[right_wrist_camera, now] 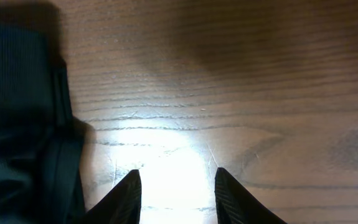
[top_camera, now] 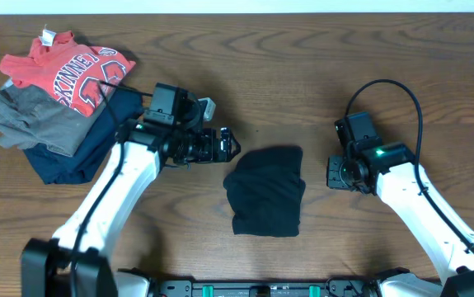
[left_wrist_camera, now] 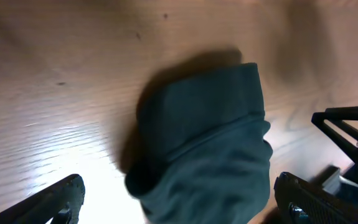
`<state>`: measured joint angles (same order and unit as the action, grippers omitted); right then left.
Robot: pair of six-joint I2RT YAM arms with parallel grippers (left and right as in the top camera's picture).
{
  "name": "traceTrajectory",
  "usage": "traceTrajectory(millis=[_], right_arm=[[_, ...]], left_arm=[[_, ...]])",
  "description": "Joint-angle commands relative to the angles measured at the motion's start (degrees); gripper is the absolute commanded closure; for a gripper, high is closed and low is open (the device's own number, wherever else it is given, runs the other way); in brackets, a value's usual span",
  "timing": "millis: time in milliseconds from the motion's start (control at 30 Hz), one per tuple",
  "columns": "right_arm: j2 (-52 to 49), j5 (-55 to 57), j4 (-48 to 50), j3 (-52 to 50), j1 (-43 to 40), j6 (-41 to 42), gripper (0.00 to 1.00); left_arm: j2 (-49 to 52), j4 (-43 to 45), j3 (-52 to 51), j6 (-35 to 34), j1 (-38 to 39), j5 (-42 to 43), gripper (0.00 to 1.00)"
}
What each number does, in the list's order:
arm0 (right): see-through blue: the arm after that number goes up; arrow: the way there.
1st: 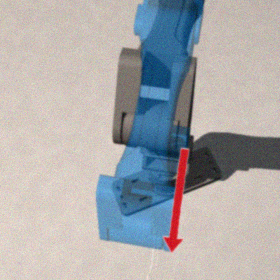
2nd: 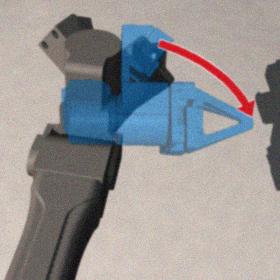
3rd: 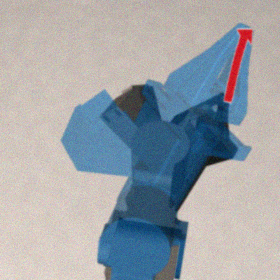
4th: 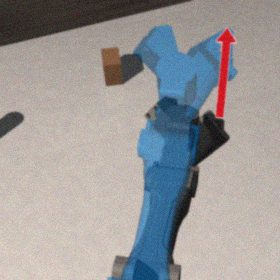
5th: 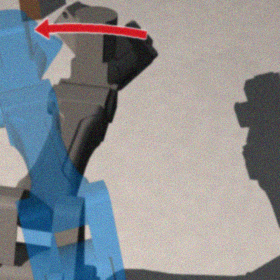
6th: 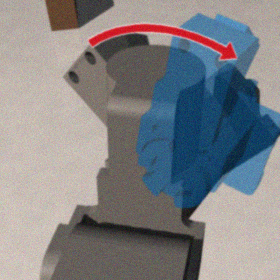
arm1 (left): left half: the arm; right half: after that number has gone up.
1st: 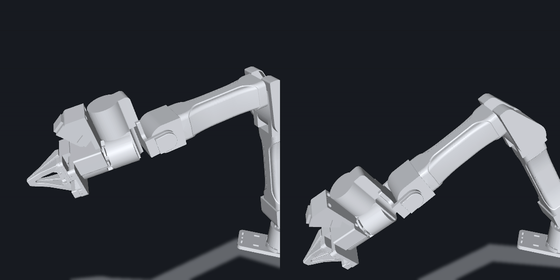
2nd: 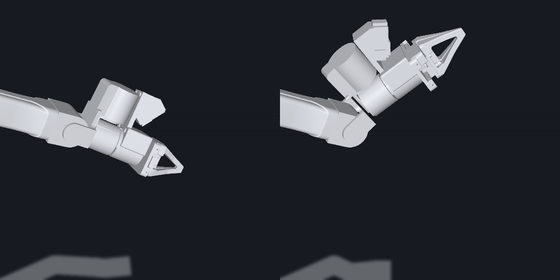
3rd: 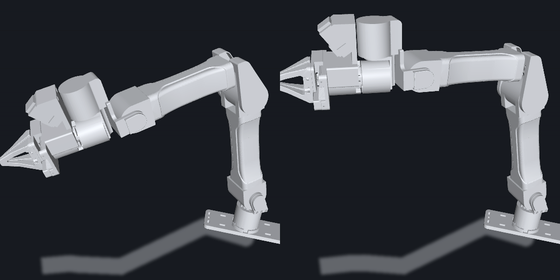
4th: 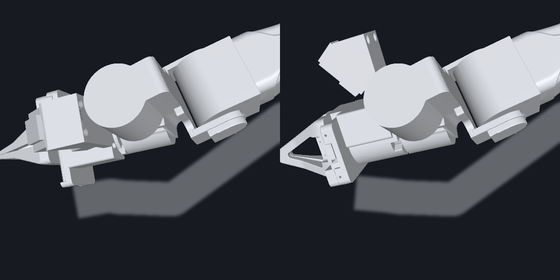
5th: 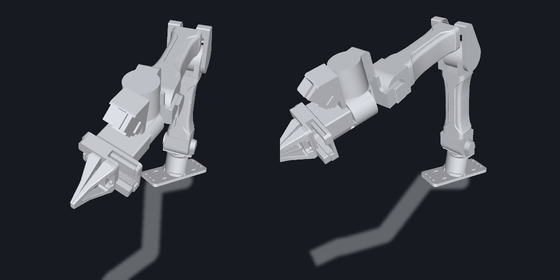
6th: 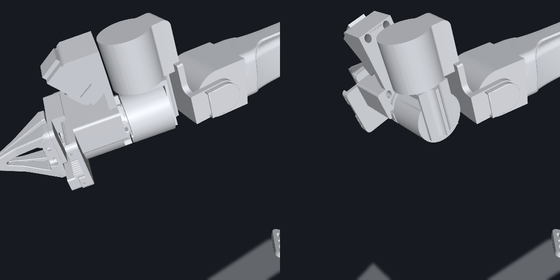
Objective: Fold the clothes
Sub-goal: 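Grasp the folded black shirt with the left gripper and lift it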
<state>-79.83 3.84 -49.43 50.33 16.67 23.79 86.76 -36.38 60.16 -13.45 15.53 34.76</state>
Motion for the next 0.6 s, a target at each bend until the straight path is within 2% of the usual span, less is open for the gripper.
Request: traceTrajectory(millis=[0, 100, 433, 533, 567], right_arm=[[0.68, -0.92, -0.72, 1.14, -0.48, -0.68, 0.63], [0.68, -0.90, -1.86, 1.14, -0.48, -0.70, 0.63], [0.68, -0.61, -2.49, 1.14, -0.55, -0.72, 0.63], [0.68, -0.61, -2.47, 1.14, -0.55, -0.72, 0.63], [0.68, -0.59, -2.49, 1.14, -0.55, -0.74, 0.63]], left_arm=[[6.51, 1.86, -1.73, 1.53, -0.02, 7.08, 0.02], [12.00, 6.10, -1.73, 2.25, 0.46, 13.62, 0.02], [26.29, 12.57, -1.73, 1.95, 6.82, 24.24, 0.02], [28.48, 16.44, -1.73, -0.85, 9.66, 25.75, 0.01], [28.92, 18.10, -1.73, -1.55, 10.49, 26.27, 0.08]])
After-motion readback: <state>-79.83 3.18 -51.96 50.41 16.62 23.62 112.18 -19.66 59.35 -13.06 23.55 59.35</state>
